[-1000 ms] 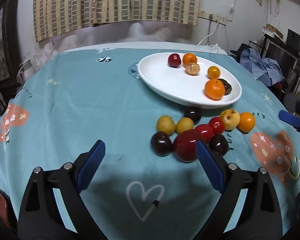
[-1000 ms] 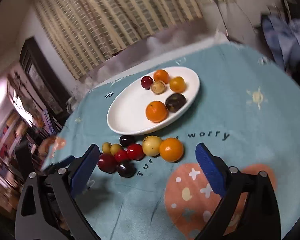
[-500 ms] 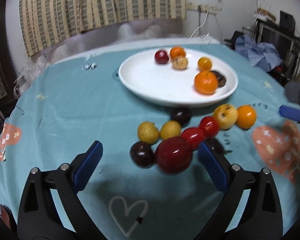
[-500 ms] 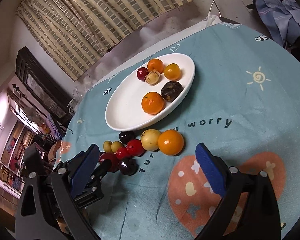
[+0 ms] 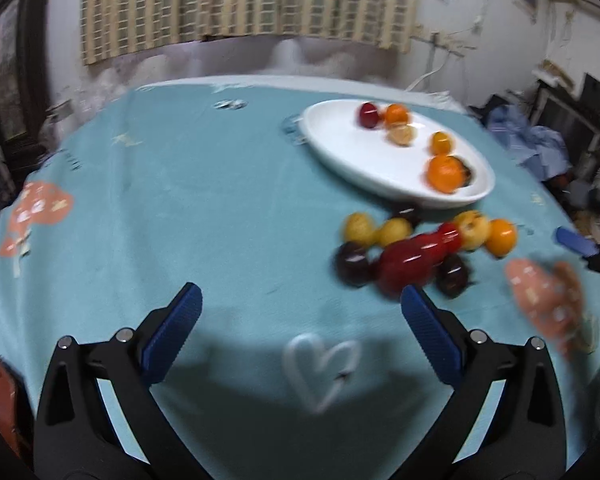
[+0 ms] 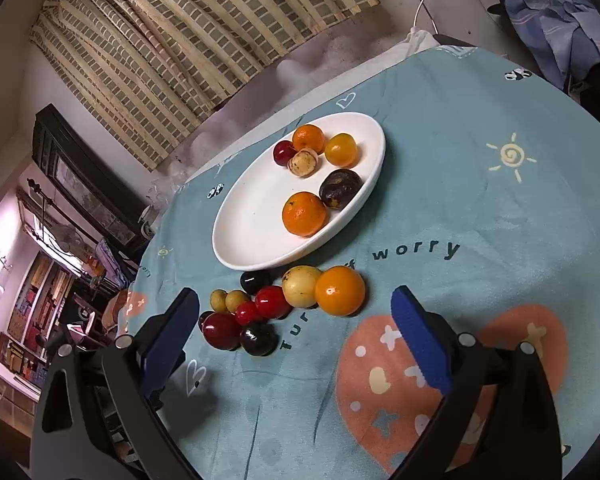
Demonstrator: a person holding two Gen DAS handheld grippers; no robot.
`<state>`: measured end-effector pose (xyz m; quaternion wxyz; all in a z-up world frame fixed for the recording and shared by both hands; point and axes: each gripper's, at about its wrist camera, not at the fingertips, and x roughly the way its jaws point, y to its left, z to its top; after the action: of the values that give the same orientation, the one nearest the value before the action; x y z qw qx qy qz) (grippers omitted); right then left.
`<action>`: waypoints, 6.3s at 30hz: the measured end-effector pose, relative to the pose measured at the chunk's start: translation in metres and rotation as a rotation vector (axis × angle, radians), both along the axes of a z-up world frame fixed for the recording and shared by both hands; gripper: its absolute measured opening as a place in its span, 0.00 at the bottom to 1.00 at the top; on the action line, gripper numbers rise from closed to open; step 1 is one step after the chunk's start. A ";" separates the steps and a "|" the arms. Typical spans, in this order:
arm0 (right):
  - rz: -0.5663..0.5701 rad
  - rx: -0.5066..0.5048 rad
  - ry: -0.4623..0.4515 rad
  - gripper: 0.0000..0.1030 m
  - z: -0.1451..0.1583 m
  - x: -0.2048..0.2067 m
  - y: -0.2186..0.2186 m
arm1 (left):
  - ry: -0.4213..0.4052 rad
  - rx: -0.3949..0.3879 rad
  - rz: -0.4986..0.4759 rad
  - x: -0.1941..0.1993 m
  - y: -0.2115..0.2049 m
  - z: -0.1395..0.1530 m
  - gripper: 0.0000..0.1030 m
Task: Organize fruits
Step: 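Grasp a second red apple with the left tool, then lift the red apple with the left tool while the right tool grasps a dark plum, then lower the red apple onto the plate with the left tool while the right tool releases the plum there, then grasp a dark plum with the left tool while the right tool grasps an orange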
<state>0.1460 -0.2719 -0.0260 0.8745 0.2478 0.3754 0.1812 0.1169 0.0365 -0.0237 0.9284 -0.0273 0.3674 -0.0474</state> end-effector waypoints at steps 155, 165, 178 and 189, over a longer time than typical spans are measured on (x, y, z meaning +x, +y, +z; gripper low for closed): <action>0.084 -0.245 -0.089 0.74 -0.005 0.008 0.049 | -0.016 -0.016 0.194 0.057 0.037 0.001 0.89; 0.084 -0.265 -0.058 0.75 -0.012 0.008 0.051 | 0.003 0.113 0.152 0.069 0.020 -0.008 0.89; 0.105 -0.296 -0.025 0.75 -0.019 0.010 0.057 | 0.082 -0.055 0.117 0.081 0.038 -0.020 0.88; 0.105 -0.305 0.000 0.75 -0.023 0.013 0.057 | 0.115 -0.030 0.111 0.088 0.036 -0.025 0.56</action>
<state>0.1593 -0.2147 -0.0490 0.8915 0.0921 0.4108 0.1673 0.2048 0.0723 -0.0486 0.9065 -0.0640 0.4172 0.0004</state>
